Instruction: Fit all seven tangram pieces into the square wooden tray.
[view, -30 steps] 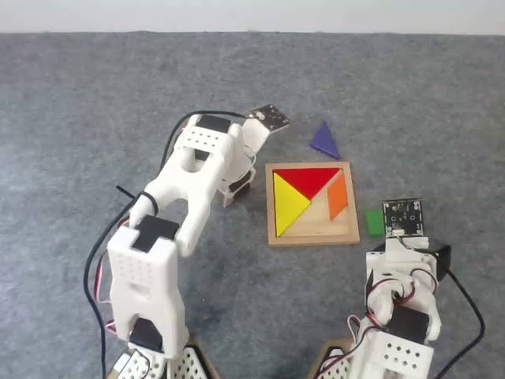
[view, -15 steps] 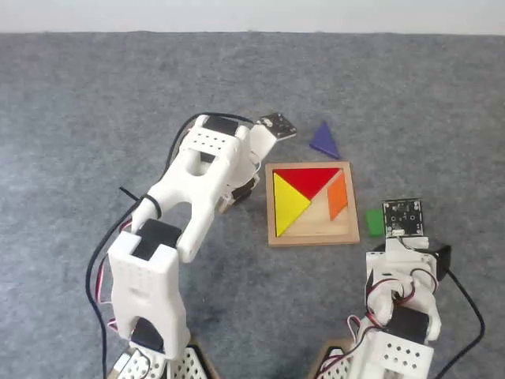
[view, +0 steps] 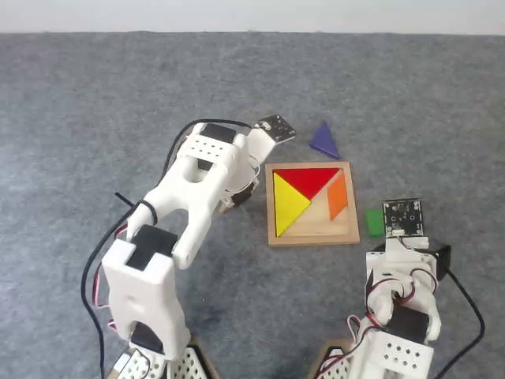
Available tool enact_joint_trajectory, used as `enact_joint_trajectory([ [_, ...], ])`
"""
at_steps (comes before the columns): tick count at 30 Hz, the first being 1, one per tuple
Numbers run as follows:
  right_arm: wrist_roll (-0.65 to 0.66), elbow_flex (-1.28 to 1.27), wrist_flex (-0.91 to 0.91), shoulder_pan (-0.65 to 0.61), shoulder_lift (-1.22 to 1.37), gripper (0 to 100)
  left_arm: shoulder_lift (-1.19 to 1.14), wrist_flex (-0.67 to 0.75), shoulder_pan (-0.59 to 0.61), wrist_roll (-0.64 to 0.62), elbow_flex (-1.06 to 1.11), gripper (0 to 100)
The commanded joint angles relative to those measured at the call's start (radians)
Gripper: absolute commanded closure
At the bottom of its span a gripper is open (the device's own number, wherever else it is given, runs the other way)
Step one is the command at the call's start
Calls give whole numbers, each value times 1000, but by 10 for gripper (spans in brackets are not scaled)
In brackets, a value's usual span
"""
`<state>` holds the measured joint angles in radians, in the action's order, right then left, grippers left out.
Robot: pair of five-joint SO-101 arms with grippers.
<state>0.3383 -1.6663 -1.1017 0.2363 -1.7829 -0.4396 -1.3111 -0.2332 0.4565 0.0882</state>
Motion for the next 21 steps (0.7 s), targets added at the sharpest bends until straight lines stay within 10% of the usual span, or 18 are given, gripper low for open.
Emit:
enact_joint_trajectory([
  [1, 15, -18, -16, -4, 4, 608, -61, -32, 6, -37, -53, 987],
  [14, 15, -18, -16, -4, 4, 608, 256, -376, -86, -121, -298, 988],
  [21, 15, -18, -16, -4, 4, 608, 281, -270, -267, -272, -274, 988],
])
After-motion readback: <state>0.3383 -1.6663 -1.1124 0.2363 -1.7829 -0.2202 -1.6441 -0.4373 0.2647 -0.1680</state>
